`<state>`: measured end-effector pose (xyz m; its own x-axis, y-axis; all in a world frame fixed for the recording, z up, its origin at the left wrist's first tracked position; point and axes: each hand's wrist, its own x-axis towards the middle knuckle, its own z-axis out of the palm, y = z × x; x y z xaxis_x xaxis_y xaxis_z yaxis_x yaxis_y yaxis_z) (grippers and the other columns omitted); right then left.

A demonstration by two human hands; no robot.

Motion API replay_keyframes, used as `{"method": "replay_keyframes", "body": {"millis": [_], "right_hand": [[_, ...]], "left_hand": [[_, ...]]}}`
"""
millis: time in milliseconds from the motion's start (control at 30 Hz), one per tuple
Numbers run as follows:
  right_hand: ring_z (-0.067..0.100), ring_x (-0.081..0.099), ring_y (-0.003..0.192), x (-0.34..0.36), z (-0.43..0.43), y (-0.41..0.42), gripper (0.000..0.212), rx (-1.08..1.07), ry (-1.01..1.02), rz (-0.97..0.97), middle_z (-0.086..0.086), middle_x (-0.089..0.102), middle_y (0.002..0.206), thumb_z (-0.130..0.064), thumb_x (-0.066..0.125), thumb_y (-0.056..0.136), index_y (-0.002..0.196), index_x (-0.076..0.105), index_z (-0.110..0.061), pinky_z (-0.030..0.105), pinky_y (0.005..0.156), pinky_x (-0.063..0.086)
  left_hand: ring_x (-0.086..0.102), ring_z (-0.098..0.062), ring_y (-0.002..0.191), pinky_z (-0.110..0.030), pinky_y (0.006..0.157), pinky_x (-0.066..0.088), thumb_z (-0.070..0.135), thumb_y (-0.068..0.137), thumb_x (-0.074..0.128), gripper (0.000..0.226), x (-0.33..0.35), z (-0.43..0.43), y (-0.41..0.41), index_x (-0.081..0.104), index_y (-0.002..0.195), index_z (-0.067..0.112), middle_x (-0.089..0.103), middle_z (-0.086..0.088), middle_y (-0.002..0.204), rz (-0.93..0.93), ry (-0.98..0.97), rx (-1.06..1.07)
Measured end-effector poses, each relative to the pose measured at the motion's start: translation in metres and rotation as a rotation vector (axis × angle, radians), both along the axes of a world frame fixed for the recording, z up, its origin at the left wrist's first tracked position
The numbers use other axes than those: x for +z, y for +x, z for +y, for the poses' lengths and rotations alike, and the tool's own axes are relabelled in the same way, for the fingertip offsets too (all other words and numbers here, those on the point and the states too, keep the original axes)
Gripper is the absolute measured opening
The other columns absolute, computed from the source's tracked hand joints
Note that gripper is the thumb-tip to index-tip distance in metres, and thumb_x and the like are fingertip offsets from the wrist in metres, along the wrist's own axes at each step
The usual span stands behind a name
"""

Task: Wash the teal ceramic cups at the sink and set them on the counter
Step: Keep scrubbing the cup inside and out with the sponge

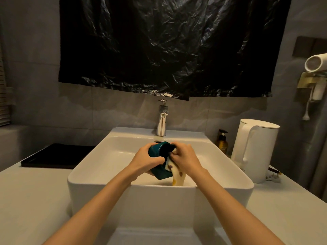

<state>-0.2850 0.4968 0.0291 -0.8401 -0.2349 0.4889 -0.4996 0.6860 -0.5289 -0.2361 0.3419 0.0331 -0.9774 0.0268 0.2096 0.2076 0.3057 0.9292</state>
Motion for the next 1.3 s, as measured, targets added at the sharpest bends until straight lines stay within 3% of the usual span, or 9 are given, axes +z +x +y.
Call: {"method": "replay_keyframes", "body": {"millis": [133, 233, 333, 467, 633, 800, 1067, 1233, 1300], "right_hand": [[0.025, 0.061, 0.092, 0.005, -0.004, 0.002, 0.024, -0.093, 0.143, 0.031, 0.009, 0.065, 0.108, -0.03, 0.051, 0.097, 0.112, 0.061, -0.016, 0.031, 0.078, 0.053], [0.018, 0.059, 0.09, 0.003, -0.009, 0.003, 0.028, -0.028, 0.064, -0.114, 0.007, 0.064, 0.111, -0.035, 0.048, 0.097, 0.119, 0.055, -0.018, 0.027, 0.077, 0.051], [0.013, 0.053, 0.102, 0.003, -0.008, 0.007, 0.044, 0.206, -0.116, -0.415, 0.003, 0.053, 0.125, -0.026, 0.056, 0.095, 0.133, 0.035, -0.023, 0.017, 0.071, 0.051], [0.023, 0.051, 0.116, 0.005, 0.001, 0.002, 0.058, 0.32, -0.205, -0.626, 0.008, 0.048, 0.126, -0.007, 0.061, 0.088, 0.135, 0.03, -0.02, 0.03, 0.089, 0.051], [0.022, 0.06, 0.098, -0.004, -0.001, -0.008, 0.027, 0.066, -0.071, -0.298, 0.011, 0.063, 0.109, -0.004, 0.06, 0.086, 0.112, 0.059, -0.012, 0.031, 0.083, 0.054], [0.019, 0.06, 0.086, -0.002, -0.003, -0.003, 0.013, -0.022, -0.024, -0.129, 0.007, 0.066, 0.096, -0.015, 0.061, 0.089, 0.1, 0.066, -0.012, 0.029, 0.075, 0.054], [0.023, 0.057, 0.102, 0.005, -0.005, 0.002, 0.039, 0.12, -0.082, -0.5, 0.011, 0.059, 0.116, 0.004, 0.061, 0.085, 0.121, 0.054, -0.011, 0.029, 0.082, 0.05], [0.021, 0.061, 0.086, -0.002, -0.001, -0.002, 0.012, -0.027, 0.065, -0.122, 0.007, 0.068, 0.094, -0.008, 0.058, 0.086, 0.092, 0.068, -0.013, 0.04, 0.081, 0.056], [0.021, 0.06, 0.082, 0.0, -0.001, 0.001, 0.01, -0.046, 0.108, -0.017, 0.006, 0.069, 0.093, -0.015, 0.058, 0.087, 0.088, 0.068, -0.015, 0.035, 0.076, 0.055]], "left_hand": [[0.058, -0.018, 0.091, -0.024, 0.058, 0.057, 0.011, 0.08, 0.068, 0.052, 0.001, -0.002, 0.001, 0.045, 0.126, 0.021, 0.054, -0.004, 0.108, -0.011, 0.004, 0.013], [0.059, -0.018, 0.087, -0.024, 0.056, 0.056, 0.015, 0.083, 0.067, 0.045, 0.002, -0.004, 0.001, 0.046, 0.123, 0.018, 0.055, -0.005, 0.106, -0.049, 0.047, 0.046], [0.059, -0.017, 0.084, -0.026, 0.055, 0.055, 0.018, 0.084, 0.066, 0.044, 0.002, -0.007, -0.001, 0.046, 0.123, 0.017, 0.055, -0.003, 0.101, -0.07, 0.097, 0.091], [0.059, -0.025, 0.096, -0.033, 0.063, 0.058, 0.016, 0.083, 0.067, 0.041, 0.002, -0.008, -0.001, 0.047, 0.119, 0.018, 0.056, -0.006, 0.106, -0.06, 0.124, 0.112], [0.061, -0.021, 0.089, -0.028, 0.058, 0.058, 0.015, 0.081, 0.069, 0.042, 0.0, -0.001, 0.001, 0.045, 0.113, 0.024, 0.055, 0.0, 0.098, -0.056, 0.027, 0.052], [0.059, -0.016, 0.08, -0.024, 0.052, 0.056, 0.015, 0.083, 0.067, 0.04, 0.002, -0.002, 0.001, 0.045, 0.116, 0.022, 0.055, 0.001, 0.094, -0.078, 0.031, 0.016], [0.061, -0.021, 0.088, -0.026, 0.055, 0.056, 0.017, 0.082, 0.068, 0.044, 0.003, -0.002, 0.002, 0.046, 0.12, 0.019, 0.057, -0.005, 0.103, -0.129, 0.015, 0.046], [0.06, -0.016, 0.081, -0.026, 0.055, 0.057, 0.016, 0.086, 0.063, 0.03, 0.004, -0.003, 0.004, 0.05, 0.113, 0.015, 0.059, -0.006, 0.095, -0.151, -0.006, -0.031], [0.06, -0.017, 0.083, -0.027, 0.059, 0.058, 0.017, 0.087, 0.062, 0.029, 0.004, -0.004, 0.004, 0.051, 0.114, 0.014, 0.059, -0.006, 0.098, -0.145, -0.02, -0.042]]}}
